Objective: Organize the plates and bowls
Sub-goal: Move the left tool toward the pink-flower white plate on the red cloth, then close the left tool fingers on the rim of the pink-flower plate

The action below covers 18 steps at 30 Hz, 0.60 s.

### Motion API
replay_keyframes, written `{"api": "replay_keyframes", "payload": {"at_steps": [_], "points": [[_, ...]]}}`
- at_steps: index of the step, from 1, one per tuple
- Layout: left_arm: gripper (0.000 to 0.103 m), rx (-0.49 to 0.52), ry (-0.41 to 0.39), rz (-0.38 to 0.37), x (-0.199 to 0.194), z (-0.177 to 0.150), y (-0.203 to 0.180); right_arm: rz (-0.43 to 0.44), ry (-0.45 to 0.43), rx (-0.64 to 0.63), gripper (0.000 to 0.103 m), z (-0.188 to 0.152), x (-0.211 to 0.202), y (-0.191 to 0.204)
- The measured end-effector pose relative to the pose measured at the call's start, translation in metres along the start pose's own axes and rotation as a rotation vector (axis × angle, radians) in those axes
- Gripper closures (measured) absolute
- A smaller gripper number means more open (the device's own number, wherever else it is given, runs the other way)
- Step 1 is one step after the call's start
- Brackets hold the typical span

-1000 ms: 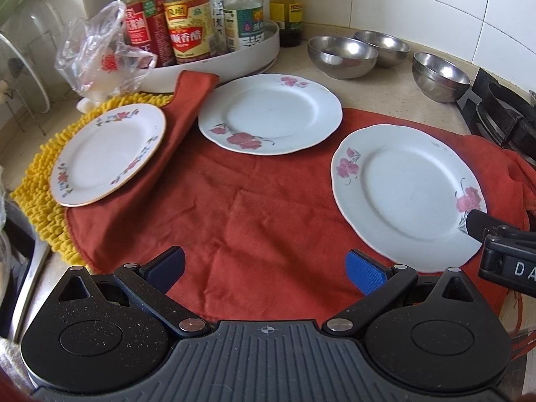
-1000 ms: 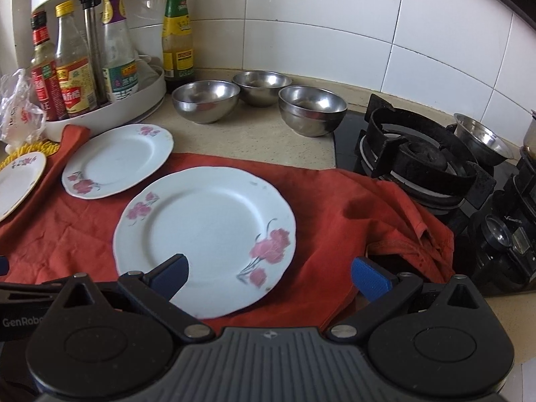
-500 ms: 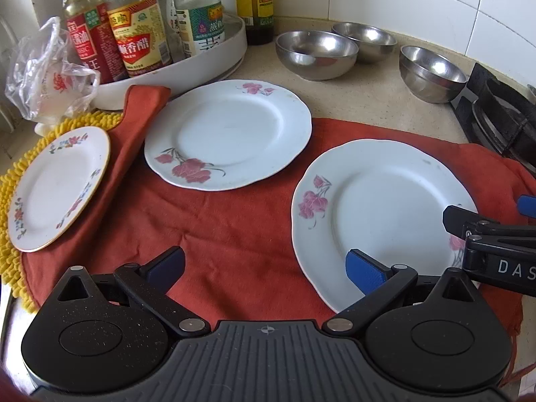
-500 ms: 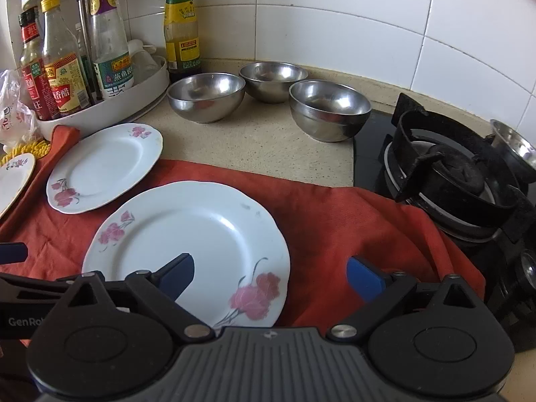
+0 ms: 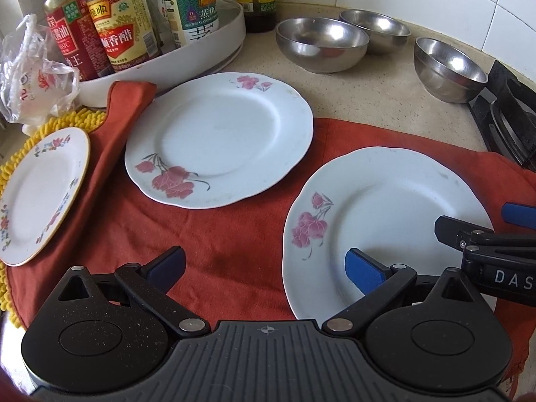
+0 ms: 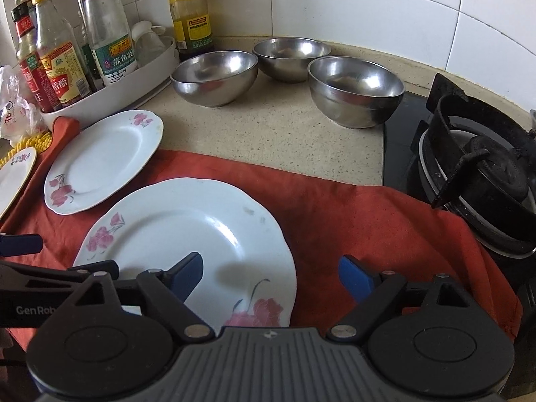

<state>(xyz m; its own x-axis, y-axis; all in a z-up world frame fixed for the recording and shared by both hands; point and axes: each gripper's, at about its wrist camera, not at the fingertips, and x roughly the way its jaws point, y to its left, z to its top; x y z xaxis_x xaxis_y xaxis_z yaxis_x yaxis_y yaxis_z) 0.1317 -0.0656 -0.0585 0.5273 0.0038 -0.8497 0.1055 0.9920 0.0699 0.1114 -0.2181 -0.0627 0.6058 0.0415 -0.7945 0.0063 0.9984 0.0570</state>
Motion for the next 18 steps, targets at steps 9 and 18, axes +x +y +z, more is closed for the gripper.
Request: {"api": "replay_keyframes", "payload": {"at_steps": [9, 18], "points": [[0.0, -0.004, 0.002, 0.001, 0.0014, 0.0022, 0.0004, 0.005, 0.011, -0.001, 0.016, 0.0002, 0.0027, -0.0007], [0.0, -0.014, 0.003, -0.004, 0.0019, 0.0031, 0.0016, -0.001, 0.012, 0.0, 0.016, 0.0001, 0.0032, 0.0001]]}}
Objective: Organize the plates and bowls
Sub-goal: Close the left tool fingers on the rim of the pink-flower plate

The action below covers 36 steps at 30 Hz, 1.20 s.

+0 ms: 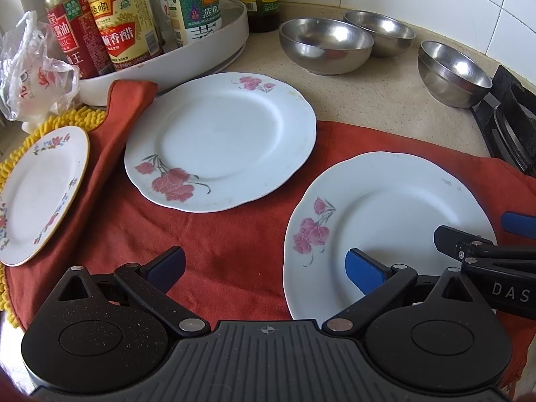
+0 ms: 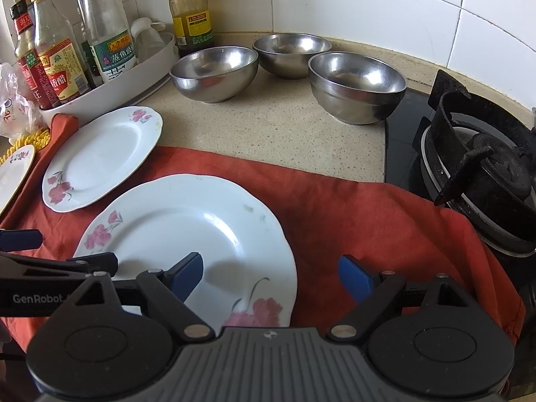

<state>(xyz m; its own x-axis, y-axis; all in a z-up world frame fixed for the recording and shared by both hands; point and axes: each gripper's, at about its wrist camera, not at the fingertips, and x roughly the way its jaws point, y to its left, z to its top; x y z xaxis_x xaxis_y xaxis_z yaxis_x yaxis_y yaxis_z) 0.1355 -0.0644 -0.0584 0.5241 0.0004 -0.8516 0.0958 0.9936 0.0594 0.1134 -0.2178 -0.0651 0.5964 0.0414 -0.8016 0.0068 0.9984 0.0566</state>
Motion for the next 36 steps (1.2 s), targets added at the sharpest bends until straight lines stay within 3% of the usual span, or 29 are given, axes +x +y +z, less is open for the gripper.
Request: {"api": "replay_keyframes", "payload": {"at_steps": [19, 25, 27, 28, 31, 34, 36], "points": [[0.0, -0.01, 0.002, -0.011, 0.0, 0.0, 0.003, 0.004, 0.01, 0.007, 0.017, -0.003, 0.001, 0.0], [0.0, -0.088, 0.014, -0.092, 0.002, -0.008, 0.014, 0.073, 0.014, 0.018, 0.027, -0.006, -0.001, -0.002], [0.001, -0.073, -0.005, -0.11, -0.001, -0.013, 0.013, 0.083, 0.012, 0.018, 0.031, -0.006, -0.001, -0.001], [0.001, -0.062, -0.007, -0.118, -0.002, -0.014, 0.012, 0.092, 0.01, 0.015, 0.04, -0.006, -0.003, 0.0], [0.005, -0.051, -0.014, -0.151, -0.005, -0.014, 0.011, 0.097, 0.019, 0.017, 0.04, -0.005, -0.004, 0.002], [0.027, -0.064, -0.025, -0.262, -0.012, -0.013, 0.011, 0.137, 0.04, 0.061, 0.042, -0.002, -0.005, -0.003], [0.025, -0.058, -0.016, -0.265, -0.013, -0.012, 0.009, 0.159, 0.053, 0.074, 0.048, -0.002, -0.006, -0.005]]}}
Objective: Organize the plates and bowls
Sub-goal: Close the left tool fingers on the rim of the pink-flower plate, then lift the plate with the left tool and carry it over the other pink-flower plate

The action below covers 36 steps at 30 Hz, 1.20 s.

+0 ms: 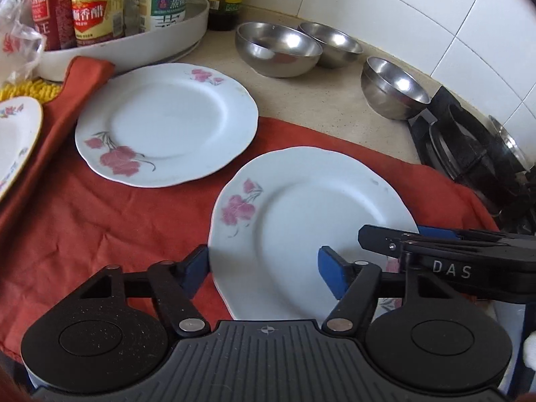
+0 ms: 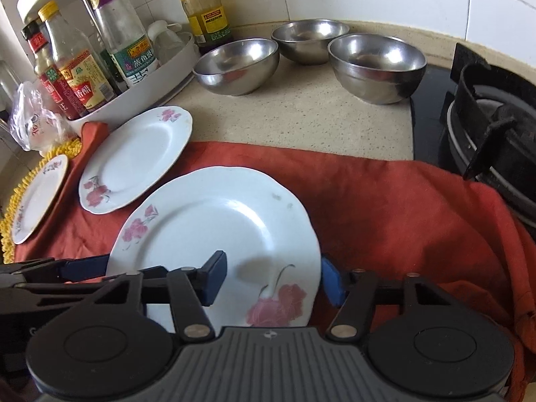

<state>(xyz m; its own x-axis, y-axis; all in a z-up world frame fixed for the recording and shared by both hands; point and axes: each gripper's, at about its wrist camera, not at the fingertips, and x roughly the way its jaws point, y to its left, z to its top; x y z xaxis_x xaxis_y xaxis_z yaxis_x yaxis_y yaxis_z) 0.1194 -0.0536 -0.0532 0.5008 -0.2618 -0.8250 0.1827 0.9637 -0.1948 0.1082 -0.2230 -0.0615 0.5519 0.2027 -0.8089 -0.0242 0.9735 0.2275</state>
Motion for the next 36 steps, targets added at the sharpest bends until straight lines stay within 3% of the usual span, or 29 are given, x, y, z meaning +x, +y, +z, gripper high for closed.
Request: {"api": "replay_keyframes", "payload": {"at_steps": [10, 15, 18, 22, 28, 36], "points": [[0.024, -0.002, -0.039, 0.055, -0.018, 0.001, -0.003, 0.062, -0.018, -0.056, 0.051, 0.004, -0.013, 0.008], [0.021, -0.046, 0.0, 0.047, -0.014, 0.0, 0.006, 0.099, 0.045, -0.097, 0.051, 0.007, -0.003, 0.005], [0.019, -0.069, -0.021, 0.081, -0.021, -0.002, 0.015, 0.053, 0.002, -0.134, 0.051, 0.017, -0.006, -0.003], [0.012, -0.169, -0.058, 0.133, -0.031, 0.006, 0.043, 0.066, -0.066, -0.167, 0.051, 0.047, -0.006, -0.006], [0.012, -0.291, -0.068, 0.233, -0.021, 0.035, 0.078, 0.117, -0.073, -0.275, 0.051, 0.089, 0.037, 0.038], [0.011, -0.309, -0.034, 0.222, 0.009, 0.058, 0.097, 0.149, 0.003, -0.24, 0.051, 0.111, 0.091, 0.067]]}}
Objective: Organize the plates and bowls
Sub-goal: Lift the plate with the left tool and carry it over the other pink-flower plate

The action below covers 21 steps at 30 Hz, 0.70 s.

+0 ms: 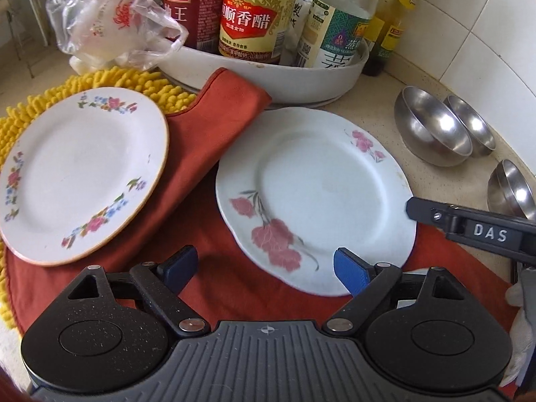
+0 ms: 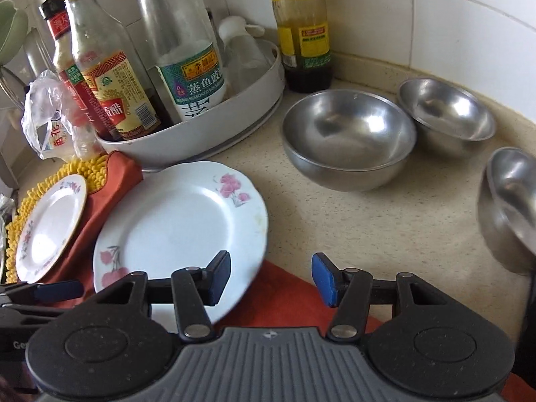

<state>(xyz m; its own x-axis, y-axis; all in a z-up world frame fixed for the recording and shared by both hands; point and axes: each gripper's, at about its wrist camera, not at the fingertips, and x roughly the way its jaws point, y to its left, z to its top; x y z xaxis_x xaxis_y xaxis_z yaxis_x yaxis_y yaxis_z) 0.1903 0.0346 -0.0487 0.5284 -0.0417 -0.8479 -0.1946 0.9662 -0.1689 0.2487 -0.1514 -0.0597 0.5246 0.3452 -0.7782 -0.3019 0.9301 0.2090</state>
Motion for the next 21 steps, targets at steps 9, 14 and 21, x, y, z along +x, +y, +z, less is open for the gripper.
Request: {"api": "replay_keyframes", "payload": {"at_steps": [9, 14, 21], "points": [[0.012, 0.069, -0.015, 0.016, 0.02, 0.015, -0.013, 0.056, 0.029, 0.004, 0.062, 0.008, 0.027, 0.012], [0.0, 0.146, -0.021, 0.029, 0.03, 0.014, -0.025, 0.069, -0.002, -0.062, 0.062, 0.005, 0.028, 0.013], [0.001, 0.153, -0.046, 0.032, 0.03, 0.015, -0.025, 0.067, -0.008, -0.063, 0.066, 0.006, 0.026, 0.013]]}}
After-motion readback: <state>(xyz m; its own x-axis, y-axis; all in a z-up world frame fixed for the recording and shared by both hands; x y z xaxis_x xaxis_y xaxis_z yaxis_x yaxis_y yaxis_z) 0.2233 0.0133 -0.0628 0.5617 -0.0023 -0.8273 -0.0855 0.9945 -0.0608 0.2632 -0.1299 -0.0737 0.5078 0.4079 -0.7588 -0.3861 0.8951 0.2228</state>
